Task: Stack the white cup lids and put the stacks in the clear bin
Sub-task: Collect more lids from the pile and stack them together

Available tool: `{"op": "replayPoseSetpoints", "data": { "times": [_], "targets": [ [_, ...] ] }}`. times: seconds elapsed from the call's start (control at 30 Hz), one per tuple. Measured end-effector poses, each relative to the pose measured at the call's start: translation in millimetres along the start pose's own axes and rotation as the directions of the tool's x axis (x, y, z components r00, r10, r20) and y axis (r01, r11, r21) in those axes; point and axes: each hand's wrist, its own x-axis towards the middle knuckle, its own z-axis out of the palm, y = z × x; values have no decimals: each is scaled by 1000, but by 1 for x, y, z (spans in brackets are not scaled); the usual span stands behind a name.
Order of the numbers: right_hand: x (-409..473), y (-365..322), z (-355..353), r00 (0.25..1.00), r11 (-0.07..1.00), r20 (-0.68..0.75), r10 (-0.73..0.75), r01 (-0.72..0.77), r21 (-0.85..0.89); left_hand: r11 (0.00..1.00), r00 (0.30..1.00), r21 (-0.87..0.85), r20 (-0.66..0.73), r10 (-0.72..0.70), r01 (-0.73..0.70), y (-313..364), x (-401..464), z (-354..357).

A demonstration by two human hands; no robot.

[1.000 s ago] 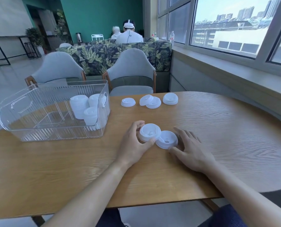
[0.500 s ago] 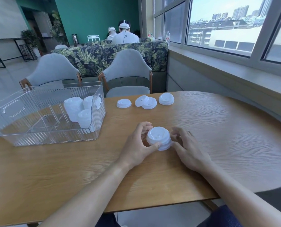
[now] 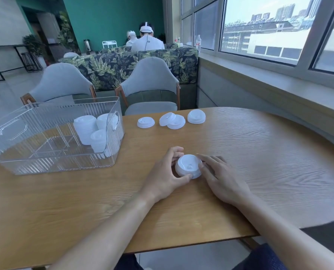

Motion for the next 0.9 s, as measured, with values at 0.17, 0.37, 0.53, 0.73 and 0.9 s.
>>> {"op": "replayPoseSetpoints", "data": {
  "times": [0.17, 0.37, 0.53, 0.73, 0.9],
  "targets": [
    [0, 1, 1, 1000, 1000, -4, 0, -1, -22, 999, 1000, 44, -5, -4, 4, -1, 1, 1],
    [-1, -2, 1, 1000, 999, 8, 12, -11, -50, 991, 1000, 135, -5, -20, 21, 1, 0, 0],
    [0, -4, 0, 1000, 997, 16, 22, -21, -71, 984, 999, 178, -19, -29, 32, 2, 0, -2],
    [-2, -7, -1, 1000, 997, -1, 7, -7, -76, 981, 999, 193, 2, -33, 32, 1, 0, -2],
    [-5, -12, -4, 1000, 996, -8, 14, -15, -85, 988, 998, 145, 15, -62, 59, 1, 0, -4]
  ]
}}
